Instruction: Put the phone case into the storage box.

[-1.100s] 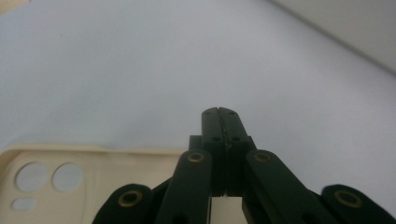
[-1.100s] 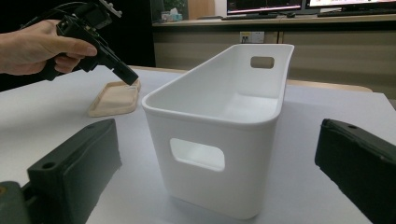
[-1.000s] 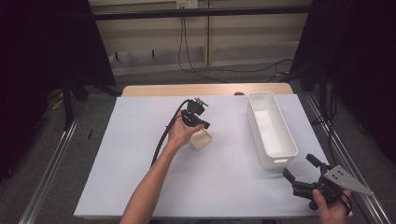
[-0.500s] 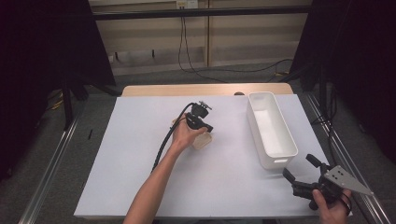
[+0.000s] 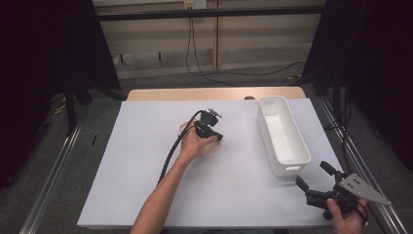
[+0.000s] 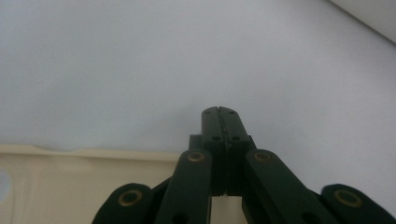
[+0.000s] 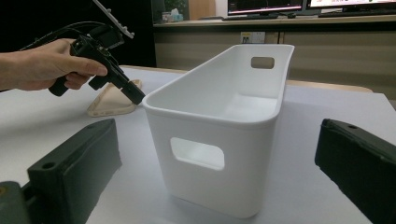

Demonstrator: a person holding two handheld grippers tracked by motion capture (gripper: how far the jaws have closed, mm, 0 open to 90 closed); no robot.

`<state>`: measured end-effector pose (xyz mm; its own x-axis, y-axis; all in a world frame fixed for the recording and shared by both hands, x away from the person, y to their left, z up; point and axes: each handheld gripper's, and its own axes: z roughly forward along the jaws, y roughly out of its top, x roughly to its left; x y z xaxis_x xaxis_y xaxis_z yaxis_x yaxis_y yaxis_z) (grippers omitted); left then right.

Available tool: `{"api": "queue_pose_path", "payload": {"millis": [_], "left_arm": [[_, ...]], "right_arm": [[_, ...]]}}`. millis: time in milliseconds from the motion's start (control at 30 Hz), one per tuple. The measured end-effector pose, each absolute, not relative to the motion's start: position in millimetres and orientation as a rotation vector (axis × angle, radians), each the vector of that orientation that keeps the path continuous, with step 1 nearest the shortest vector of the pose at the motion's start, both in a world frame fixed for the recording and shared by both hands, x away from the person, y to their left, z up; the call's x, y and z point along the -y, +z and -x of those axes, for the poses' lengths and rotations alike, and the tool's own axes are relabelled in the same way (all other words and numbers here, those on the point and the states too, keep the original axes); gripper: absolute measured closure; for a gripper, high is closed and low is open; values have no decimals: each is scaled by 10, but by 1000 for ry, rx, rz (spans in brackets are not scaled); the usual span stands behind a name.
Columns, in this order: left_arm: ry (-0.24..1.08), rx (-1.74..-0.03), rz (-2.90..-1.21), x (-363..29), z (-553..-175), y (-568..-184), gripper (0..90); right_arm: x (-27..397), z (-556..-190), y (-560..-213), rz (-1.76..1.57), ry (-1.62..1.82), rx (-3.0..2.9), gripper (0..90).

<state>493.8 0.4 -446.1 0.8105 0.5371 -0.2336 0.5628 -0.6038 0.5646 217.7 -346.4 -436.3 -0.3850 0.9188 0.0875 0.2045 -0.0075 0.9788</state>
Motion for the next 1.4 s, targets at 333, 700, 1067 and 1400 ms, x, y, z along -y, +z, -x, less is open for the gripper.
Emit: {"api": "queue_pose_path", "payload": {"millis": [333,700,1067,1400], "left_arm": [[-41,-777,-2365,-55,-4868,-4460,900],[-48,-797,-2357,-137,-4788,-4457,900],[-65,-793,-2369,-263,-4753,-4445,900],[-60,-800,-2351,-371,-4709,-4456,900]], "right_arm": [[3470,-2172,-4363,-1175,1433,-1642,0],[3471,-2166,-4360,-1175,1435,-1642,0],[3470,-2164,-4360,-1173,1435,-1646,0],[3470,-2165,-4361,-1171,1434,-1649,0]]}}
